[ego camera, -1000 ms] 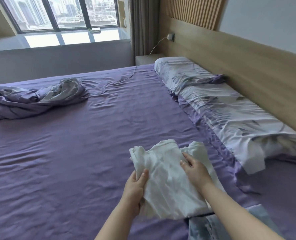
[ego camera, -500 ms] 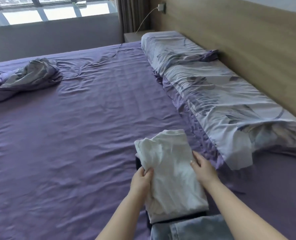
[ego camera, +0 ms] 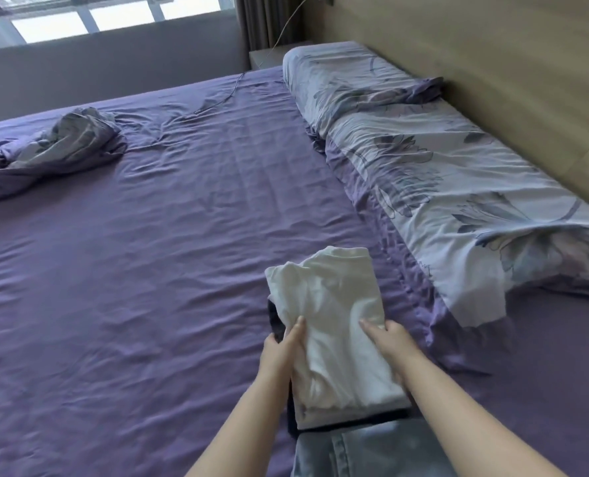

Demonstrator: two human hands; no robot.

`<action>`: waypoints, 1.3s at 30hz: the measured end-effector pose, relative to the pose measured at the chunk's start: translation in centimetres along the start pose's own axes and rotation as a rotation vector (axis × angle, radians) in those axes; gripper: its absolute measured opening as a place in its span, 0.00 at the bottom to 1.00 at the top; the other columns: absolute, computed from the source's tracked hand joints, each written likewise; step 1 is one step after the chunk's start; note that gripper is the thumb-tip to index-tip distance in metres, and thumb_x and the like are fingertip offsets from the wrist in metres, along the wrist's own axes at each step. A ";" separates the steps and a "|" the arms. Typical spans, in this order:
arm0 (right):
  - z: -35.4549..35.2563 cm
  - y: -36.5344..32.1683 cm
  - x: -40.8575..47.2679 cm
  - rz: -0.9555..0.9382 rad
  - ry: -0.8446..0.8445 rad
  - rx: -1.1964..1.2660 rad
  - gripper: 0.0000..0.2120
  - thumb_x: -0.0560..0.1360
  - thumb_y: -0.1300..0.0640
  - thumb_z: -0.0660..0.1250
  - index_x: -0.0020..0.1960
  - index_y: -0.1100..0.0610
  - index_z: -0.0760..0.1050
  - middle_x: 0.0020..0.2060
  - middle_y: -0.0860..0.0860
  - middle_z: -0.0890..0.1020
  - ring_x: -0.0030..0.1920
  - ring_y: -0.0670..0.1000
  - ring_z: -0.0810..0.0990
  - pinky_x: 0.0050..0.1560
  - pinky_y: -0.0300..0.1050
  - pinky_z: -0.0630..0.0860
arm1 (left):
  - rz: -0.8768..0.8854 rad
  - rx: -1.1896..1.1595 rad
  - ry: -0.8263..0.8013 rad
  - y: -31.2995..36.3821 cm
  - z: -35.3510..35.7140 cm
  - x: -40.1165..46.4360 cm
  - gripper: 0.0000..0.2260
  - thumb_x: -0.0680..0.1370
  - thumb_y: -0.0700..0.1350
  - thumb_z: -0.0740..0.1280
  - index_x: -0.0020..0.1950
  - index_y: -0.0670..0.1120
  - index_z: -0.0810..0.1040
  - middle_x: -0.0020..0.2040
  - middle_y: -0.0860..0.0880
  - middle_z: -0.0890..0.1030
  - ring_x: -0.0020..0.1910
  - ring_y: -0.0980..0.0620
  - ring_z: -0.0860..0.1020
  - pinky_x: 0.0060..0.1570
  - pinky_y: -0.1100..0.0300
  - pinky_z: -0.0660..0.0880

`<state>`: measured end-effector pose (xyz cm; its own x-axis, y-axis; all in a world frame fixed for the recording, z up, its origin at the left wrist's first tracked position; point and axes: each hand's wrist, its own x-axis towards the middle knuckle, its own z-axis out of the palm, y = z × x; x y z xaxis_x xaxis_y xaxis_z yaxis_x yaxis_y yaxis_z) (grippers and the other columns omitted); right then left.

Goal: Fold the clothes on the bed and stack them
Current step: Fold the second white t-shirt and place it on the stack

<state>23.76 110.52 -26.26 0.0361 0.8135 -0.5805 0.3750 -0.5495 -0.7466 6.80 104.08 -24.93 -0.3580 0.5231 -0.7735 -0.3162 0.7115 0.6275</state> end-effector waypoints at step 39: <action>-11.2 13.0 -26.3 -0.010 -0.011 0.168 0.05 0.75 0.65 0.67 0.50 0.64 0.76 0.45 0.59 0.84 0.42 0.53 0.82 0.38 0.41 0.78 | 0.143 -0.125 -0.283 -17.8 -2.9 -22.4 0.20 0.65 0.42 0.74 0.55 0.38 0.79 0.42 0.42 0.85 0.42 0.45 0.83 0.42 0.57 0.79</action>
<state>38.10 84.10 -17.08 0.0228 0.8173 -0.5758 0.2148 -0.5665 -0.7956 17.85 78.34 -18.47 -0.1540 0.7355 -0.6597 -0.3922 0.5674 0.7241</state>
